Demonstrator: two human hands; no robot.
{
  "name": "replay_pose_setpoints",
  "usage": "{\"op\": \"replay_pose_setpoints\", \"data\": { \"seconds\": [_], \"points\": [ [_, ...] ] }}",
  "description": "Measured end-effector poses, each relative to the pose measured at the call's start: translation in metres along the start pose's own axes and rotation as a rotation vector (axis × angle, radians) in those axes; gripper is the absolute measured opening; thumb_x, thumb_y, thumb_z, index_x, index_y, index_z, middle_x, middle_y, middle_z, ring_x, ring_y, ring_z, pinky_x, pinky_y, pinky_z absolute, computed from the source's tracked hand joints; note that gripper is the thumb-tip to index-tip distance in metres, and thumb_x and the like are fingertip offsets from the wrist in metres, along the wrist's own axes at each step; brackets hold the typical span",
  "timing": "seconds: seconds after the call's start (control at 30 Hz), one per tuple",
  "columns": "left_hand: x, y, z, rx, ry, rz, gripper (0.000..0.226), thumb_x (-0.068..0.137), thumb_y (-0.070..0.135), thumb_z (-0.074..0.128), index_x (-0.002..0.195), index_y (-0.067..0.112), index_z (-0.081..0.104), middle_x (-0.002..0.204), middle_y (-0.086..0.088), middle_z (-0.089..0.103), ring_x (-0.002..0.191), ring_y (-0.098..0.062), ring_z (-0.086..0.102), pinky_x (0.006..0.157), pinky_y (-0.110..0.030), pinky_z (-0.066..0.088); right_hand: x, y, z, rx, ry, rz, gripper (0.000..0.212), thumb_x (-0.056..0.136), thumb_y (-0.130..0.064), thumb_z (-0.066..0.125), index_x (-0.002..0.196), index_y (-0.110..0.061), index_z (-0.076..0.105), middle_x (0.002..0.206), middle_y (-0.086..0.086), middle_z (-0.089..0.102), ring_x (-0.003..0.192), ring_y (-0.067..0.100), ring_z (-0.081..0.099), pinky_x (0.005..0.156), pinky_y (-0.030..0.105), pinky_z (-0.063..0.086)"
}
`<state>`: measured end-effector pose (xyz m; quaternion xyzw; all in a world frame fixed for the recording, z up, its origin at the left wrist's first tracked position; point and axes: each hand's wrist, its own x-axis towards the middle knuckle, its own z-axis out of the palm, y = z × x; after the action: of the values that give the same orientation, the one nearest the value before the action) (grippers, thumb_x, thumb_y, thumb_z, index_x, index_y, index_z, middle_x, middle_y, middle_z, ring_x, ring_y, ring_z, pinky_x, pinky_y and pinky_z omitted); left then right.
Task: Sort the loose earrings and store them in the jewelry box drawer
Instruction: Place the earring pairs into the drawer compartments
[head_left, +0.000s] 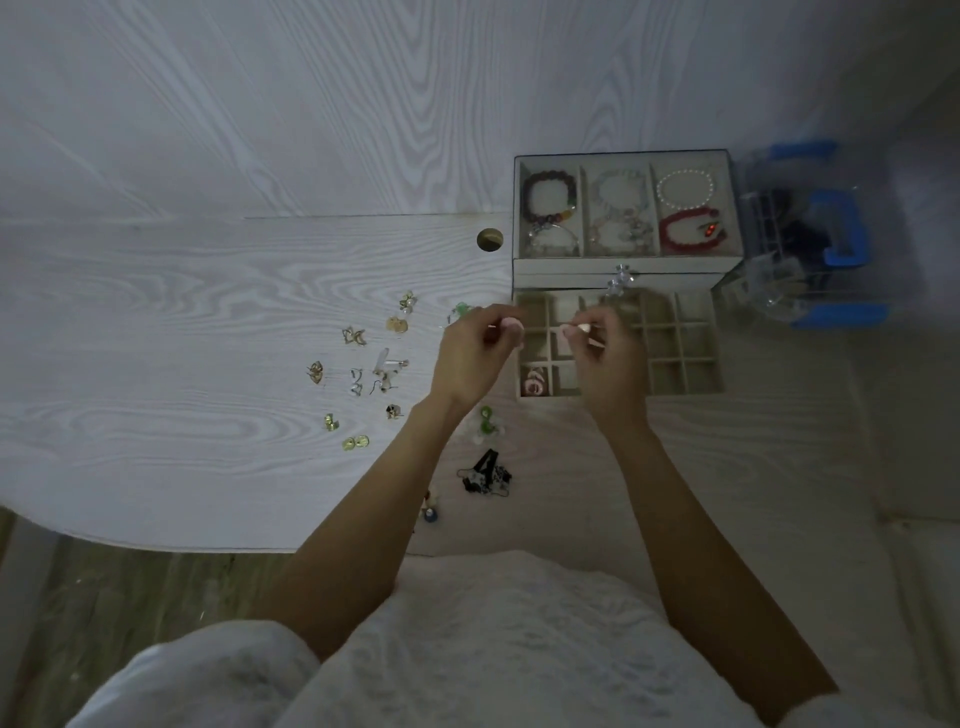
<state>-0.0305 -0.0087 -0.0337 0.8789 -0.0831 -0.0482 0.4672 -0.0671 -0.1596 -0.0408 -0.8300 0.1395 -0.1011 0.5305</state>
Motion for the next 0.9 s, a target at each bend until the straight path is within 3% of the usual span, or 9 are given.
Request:
{"op": "replay_pose_setpoints", "data": {
  "seconds": [0.13,0.33,0.53,0.6,0.7,0.9],
  "points": [
    [0.01,-0.002,0.02,0.122,-0.051,-0.022,0.015,0.09,0.013,0.054,0.09,0.009,0.068,0.083,-0.01,0.071,0.075,-0.021,0.066,0.069,-0.029,0.053,0.003,0.007,-0.012,0.072,0.02,0.079,0.007,0.088,-0.009,0.057,0.087,-0.015,0.056,0.084,0.008,0.067,0.077,0.022,0.062,0.066,0.03,0.048],
    [0.008,-0.003,0.032,0.396,-0.096,0.136,0.011,0.083,0.008,0.059,0.09,0.004,0.066,0.075,-0.02,0.065,0.068,-0.036,0.058,0.058,-0.041,0.049,0.012,0.009,0.0,-0.02,-0.09,0.058,0.009,0.086,-0.007,0.06,0.094,-0.01,0.058,0.088,0.009,0.065,0.08,0.021,0.061,0.07,0.034,0.049],
    [-0.002,-0.018,0.024,0.316,-0.046,0.038,0.034,0.08,0.013,0.067,0.113,0.009,0.062,0.109,-0.014,0.063,0.089,-0.029,0.062,0.075,-0.033,0.052,0.023,0.005,0.018,-0.239,-0.245,0.027,0.015,0.084,-0.012,0.063,0.097,-0.005,0.058,0.091,0.011,0.066,0.075,0.017,0.055,0.065,0.027,0.042],
    [-0.003,-0.02,0.022,0.275,-0.044,-0.018,0.035,0.082,0.018,0.067,0.116,0.011,0.061,0.11,-0.013,0.064,0.09,-0.025,0.063,0.076,-0.027,0.049,0.025,0.004,0.021,-0.248,-0.288,0.03,0.016,0.083,-0.013,0.065,0.096,-0.004,0.061,0.093,0.012,0.066,0.08,0.019,0.058,0.071,0.03,0.047],
    [-0.003,-0.023,0.022,0.233,-0.048,-0.043,0.036,0.082,0.022,0.068,0.116,0.013,0.061,0.105,-0.011,0.069,0.092,-0.024,0.065,0.08,-0.034,0.053,0.028,0.007,0.022,-0.334,-0.248,-0.027,0.016,0.083,-0.014,0.066,0.096,-0.005,0.066,0.098,0.014,0.064,0.085,0.025,0.061,0.077,0.036,0.052],
    [-0.003,-0.025,0.022,0.192,-0.04,-0.057,0.036,0.08,0.021,0.069,0.115,0.015,0.062,0.102,-0.01,0.071,0.091,-0.023,0.066,0.08,-0.038,0.054,0.018,0.005,0.024,-0.4,-0.293,-0.137,0.023,0.083,-0.014,0.065,0.105,-0.006,0.063,0.094,0.016,0.07,0.083,0.029,0.065,0.072,0.039,0.053]
  ]
}}
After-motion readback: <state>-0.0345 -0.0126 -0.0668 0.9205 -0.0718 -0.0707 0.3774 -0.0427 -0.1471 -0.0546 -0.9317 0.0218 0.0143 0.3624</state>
